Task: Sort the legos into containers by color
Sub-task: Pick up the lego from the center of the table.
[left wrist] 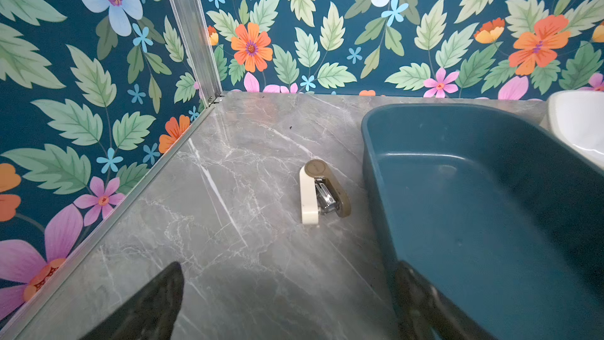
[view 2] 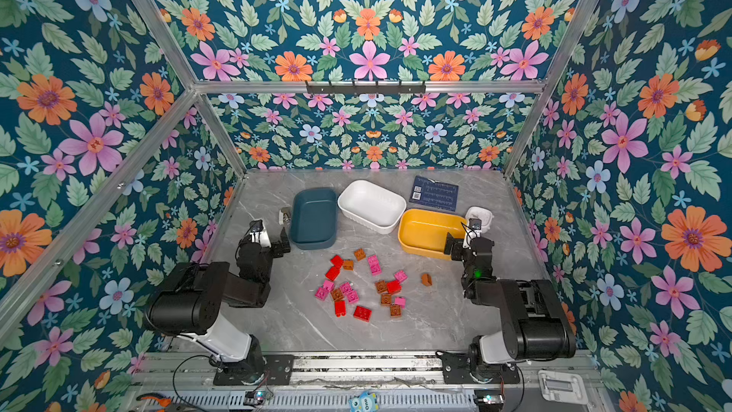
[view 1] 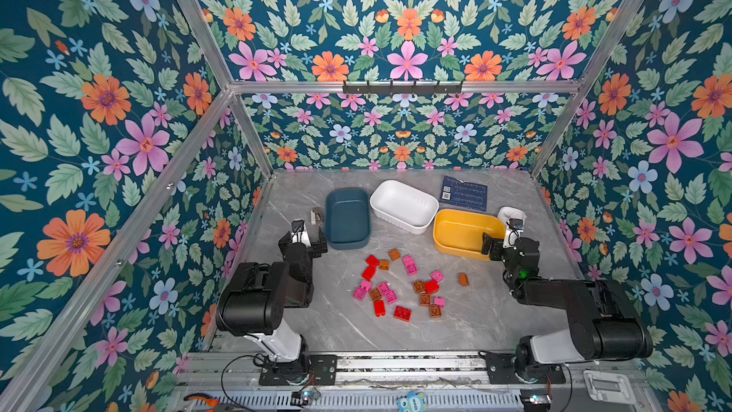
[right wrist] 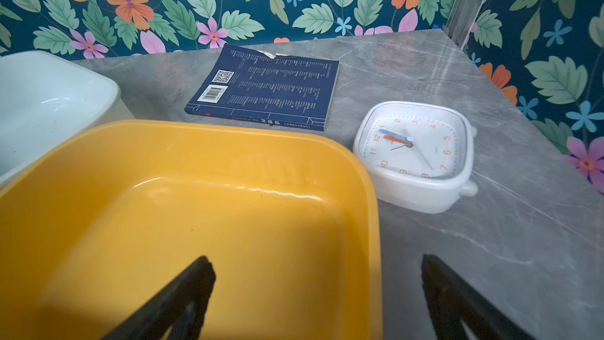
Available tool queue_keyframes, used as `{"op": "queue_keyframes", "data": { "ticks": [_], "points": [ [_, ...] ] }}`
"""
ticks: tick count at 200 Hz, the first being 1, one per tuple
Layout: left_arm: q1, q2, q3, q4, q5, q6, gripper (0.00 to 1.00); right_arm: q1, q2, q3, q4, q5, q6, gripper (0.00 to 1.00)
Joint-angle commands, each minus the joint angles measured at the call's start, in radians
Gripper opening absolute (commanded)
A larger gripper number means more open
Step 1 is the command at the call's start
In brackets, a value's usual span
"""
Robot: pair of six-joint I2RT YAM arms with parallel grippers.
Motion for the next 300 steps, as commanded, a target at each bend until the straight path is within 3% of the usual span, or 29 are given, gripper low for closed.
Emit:
{"op": "queue_keyframes", "data": {
  "ticks": [1, 196, 235, 271, 300],
  "points": [
    [0.001, 0.000, 0.000, 0.035, -0.006, 0.000, 1.00, 0.001, -0.006, 0.003, 0.016, -0.002, -0.005, 0.99],
    [0.001, -0.001, -0.005, 0.045, -0.011, 0.005, 1.00, -0.001, -0.007, 0.001, 0.019, -0.002, -0.008, 0.99],
    [0.000, -0.059, -0.008, 0.004, -0.009, 0.007, 1.00, -0.002, -0.019, 0.007, -0.001, 0.001, -0.008, 0.99],
    [-0.002, -0.188, 0.014, -0.150, -0.001, 0.013, 1.00, -0.001, -0.158, 0.055, -0.196, -0.061, -0.030, 0.99],
    [-0.002, -0.330, 0.167, -0.541, -0.003, -0.027, 1.00, -0.001, -0.312, 0.076, -0.348, -0.147, -0.041, 0.99]
  ]
}}
